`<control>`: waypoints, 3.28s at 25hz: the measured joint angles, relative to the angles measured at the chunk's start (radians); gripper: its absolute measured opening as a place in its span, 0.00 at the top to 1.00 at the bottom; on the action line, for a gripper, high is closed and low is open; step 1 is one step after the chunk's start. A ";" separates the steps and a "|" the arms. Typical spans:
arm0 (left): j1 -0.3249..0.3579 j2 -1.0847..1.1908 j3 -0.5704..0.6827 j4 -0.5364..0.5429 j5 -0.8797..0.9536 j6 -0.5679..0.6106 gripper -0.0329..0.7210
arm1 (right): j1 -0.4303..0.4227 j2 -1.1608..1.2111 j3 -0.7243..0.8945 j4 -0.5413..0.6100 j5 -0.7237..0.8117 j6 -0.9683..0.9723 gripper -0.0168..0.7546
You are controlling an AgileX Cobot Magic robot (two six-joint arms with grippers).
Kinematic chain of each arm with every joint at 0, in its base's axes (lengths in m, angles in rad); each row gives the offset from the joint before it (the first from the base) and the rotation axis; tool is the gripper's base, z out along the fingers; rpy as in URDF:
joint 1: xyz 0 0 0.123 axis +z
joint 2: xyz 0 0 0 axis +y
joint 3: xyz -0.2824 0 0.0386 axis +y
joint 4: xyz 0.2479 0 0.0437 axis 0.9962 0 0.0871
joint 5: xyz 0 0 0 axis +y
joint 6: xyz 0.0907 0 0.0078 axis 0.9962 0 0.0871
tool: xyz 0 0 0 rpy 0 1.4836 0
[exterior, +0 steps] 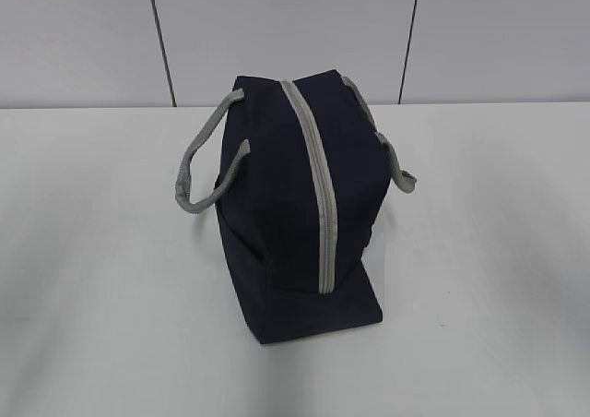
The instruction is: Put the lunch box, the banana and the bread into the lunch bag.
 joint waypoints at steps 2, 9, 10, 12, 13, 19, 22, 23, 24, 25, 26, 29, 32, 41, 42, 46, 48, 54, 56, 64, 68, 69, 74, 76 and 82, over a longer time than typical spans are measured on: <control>0.000 -0.064 0.037 0.000 -0.009 0.000 0.30 | 0.000 -0.062 0.058 -0.013 -0.004 0.000 0.54; 0.000 -0.247 0.161 0.001 -0.041 0.000 0.30 | 0.002 -0.266 0.229 -0.020 -0.036 0.000 0.54; 0.000 -0.271 0.175 0.001 -0.044 0.000 0.30 | 0.001 -0.298 0.256 -0.020 -0.039 0.006 0.54; 0.000 -0.313 0.207 0.001 -0.052 0.000 0.30 | 0.001 -0.347 0.290 -0.022 -0.039 0.005 0.54; 0.000 -0.335 0.221 0.001 -0.054 0.000 0.30 | 0.001 -0.385 0.311 -0.022 -0.039 0.005 0.54; 0.000 -0.437 0.322 0.001 -0.093 0.000 0.30 | 0.001 -0.584 0.383 -0.073 -0.040 0.017 0.54; 0.000 -0.469 0.364 0.001 -0.107 0.000 0.30 | 0.001 -0.676 0.404 -0.102 -0.038 0.043 0.54; 0.000 -0.477 0.375 0.001 -0.114 0.000 0.30 | 0.001 -0.715 0.430 -0.126 -0.032 0.055 0.54; 0.000 -0.483 0.385 0.001 -0.121 0.000 0.30 | 0.001 -0.737 0.441 -0.131 -0.028 0.058 0.54; 0.000 -0.484 0.394 0.001 -0.121 0.002 0.30 | 0.001 -0.760 0.451 -0.135 -0.020 0.061 0.54; 0.000 -0.484 0.399 0.001 -0.122 0.007 0.30 | 0.001 -0.776 0.463 -0.135 -0.015 0.061 0.54; 0.000 -0.484 0.401 0.002 -0.128 0.026 0.30 | 0.001 -0.806 0.486 -0.138 -0.010 0.065 0.54; 0.000 -0.484 0.401 0.002 -0.133 0.030 0.30 | 0.001 -0.813 0.492 -0.143 -0.010 0.065 0.54; 0.000 -0.484 0.401 -0.002 -0.135 0.063 0.30 | 0.001 -0.813 0.509 -0.143 -0.037 0.067 0.54; 0.000 -0.484 0.401 -0.002 -0.135 0.064 0.30 | 0.001 -0.813 0.509 -0.143 -0.039 0.067 0.54; 0.000 -0.484 0.401 -0.003 -0.117 0.064 0.30 | 0.001 -0.813 0.509 -0.143 -0.039 0.067 0.54; 0.000 -0.484 0.401 -0.003 -0.116 0.064 0.30 | 0.001 -0.813 0.509 -0.143 -0.041 0.067 0.54; -0.001 -0.484 0.401 -0.003 -0.115 0.064 0.30 | 0.001 -0.813 0.509 -0.143 -0.041 0.067 0.54; 0.001 -0.484 0.401 -0.003 -0.115 0.064 0.30 | 0.001 -0.813 0.509 -0.143 -0.041 0.067 0.54; 0.062 -0.484 0.401 -0.003 -0.115 0.064 0.30 | 0.001 -0.818 0.509 -0.143 -0.041 0.067 0.54; 0.096 -0.484 0.401 -0.003 -0.114 0.064 0.30 | 0.001 -0.855 0.509 -0.143 -0.041 0.067 0.54; 0.103 -0.484 0.401 -0.003 -0.113 0.064 0.30 | 0.001 -0.870 0.509 -0.143 -0.041 0.067 0.54; 0.131 -0.484 0.401 -0.004 -0.113 0.064 0.30 | -0.026 -0.925 0.509 -0.143 -0.041 0.067 0.54; 0.137 -0.484 0.401 -0.004 -0.113 0.064 0.30 | -0.037 -0.943 0.509 -0.143 -0.041 0.067 0.54; 0.137 -0.485 0.401 -0.005 -0.112 0.064 0.30 | -0.090 -0.986 0.509 -0.143 -0.041 0.067 0.54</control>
